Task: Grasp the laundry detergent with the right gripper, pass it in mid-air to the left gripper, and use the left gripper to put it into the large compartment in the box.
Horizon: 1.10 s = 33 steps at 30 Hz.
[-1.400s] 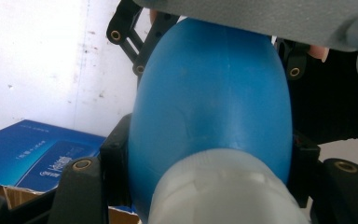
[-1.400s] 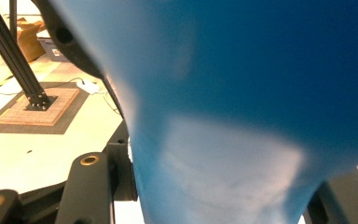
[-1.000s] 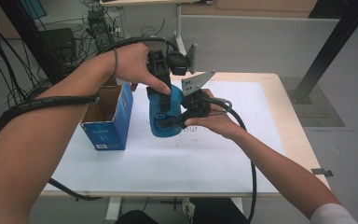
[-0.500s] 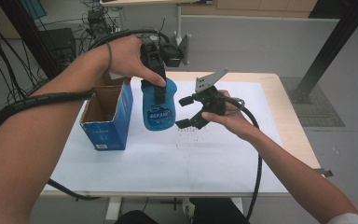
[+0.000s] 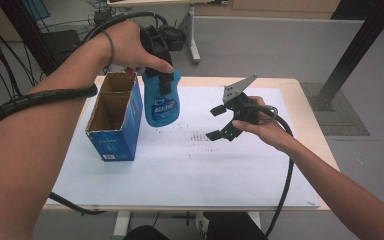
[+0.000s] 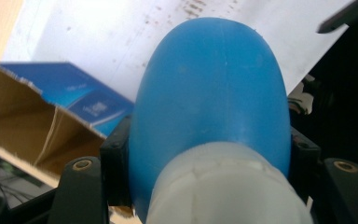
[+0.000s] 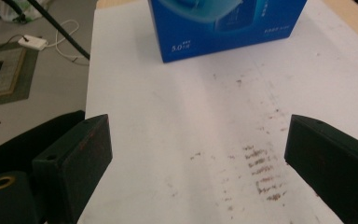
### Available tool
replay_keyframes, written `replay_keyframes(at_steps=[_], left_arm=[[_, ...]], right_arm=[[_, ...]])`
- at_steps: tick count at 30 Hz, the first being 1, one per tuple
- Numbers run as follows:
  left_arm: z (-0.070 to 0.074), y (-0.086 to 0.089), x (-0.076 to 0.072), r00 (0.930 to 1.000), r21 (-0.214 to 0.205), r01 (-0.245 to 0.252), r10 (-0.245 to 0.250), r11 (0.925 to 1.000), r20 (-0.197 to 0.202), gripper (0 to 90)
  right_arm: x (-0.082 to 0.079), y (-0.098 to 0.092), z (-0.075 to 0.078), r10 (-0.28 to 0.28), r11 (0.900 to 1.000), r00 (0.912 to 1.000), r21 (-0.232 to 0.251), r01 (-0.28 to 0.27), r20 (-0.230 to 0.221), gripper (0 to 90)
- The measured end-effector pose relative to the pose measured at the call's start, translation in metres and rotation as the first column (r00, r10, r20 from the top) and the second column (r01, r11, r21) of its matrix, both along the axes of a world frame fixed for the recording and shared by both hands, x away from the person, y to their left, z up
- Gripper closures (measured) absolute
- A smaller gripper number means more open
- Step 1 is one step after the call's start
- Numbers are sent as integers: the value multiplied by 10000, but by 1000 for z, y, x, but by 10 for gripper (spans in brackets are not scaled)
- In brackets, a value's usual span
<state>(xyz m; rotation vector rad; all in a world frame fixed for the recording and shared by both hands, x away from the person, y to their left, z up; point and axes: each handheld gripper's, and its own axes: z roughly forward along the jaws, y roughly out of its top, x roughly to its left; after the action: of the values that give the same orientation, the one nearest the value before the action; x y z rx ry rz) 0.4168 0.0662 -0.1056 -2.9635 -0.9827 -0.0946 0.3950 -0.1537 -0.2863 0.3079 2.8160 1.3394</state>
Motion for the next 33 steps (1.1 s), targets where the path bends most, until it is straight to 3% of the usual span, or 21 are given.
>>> replay_keyframes(at_steps=[5, 9, 12, 15, 18, 20, 23, 24, 25, 32, 33], left_arm=[[7, 7, 4, 9969, 139, -786, 785, 9968, 108, 373], [15, 15, 9, 9853, 18, -1692, 1691, 9856, 238, 373], [23, 21, 13, 9724, -129, -2301, 2304, 9731, 356, 373], [28, 26, 14, 9625, -158, -2674, 2678, 9635, 428, 373], [35, 34, 18, 9380, -361, -3409, 3425, 9394, 540, 372], [41, 41, 21, 9161, -517, -3932, 3960, 9180, 633, 373], [49, 50, 24, 9029, -403, -4244, 4261, 9046, 558, 372], [52, 54, 25, 8908, -447, -4489, 4508, 8925, 560, 373], [54, 56, 26, 8848, -494, -4595, 4619, 8868, 613, 373], [70, 80, 31, 8099, -719, -5744, 5789, 8154, 950, 373], [72, 85, 32, 7923, -756, -5975, 6023, 7983, 977, 373]], right_arm=[[-5, -5, -4, 54, 9989, 9999, -472, -49, 109, 77], [-8, -11, -5, -1, 9977, 9999, -672, 10, 125, 78], [-9, -15, -5, -11, 9974, 9999, -726, 20, 129, 78], [-11, -18, -4, 34, 9968, 9998, -802, -20, 181, 78], [-11, -20, -4, 39, 9959, 9999, -909, -26, 138, 78], [-12, -22, -4, 9, 9951, 9999, -991, 6, 157, 78], [-12, -24, -4, 28, 9931, 9999, -1169, -8, 170, 83], [-13, -25, -3, 4, 9928, 9998, -1200, 18, 190, 83], [-12, -26, -2, -5, 9927, 9999, -1206, 24, 152, 83], [-11, -33, 7, -77, 9885, 9997, -1506, 109, 217, 83], [-10, -34, 8, -99, 9881, 9997, -1535, 133, 230, 83]])
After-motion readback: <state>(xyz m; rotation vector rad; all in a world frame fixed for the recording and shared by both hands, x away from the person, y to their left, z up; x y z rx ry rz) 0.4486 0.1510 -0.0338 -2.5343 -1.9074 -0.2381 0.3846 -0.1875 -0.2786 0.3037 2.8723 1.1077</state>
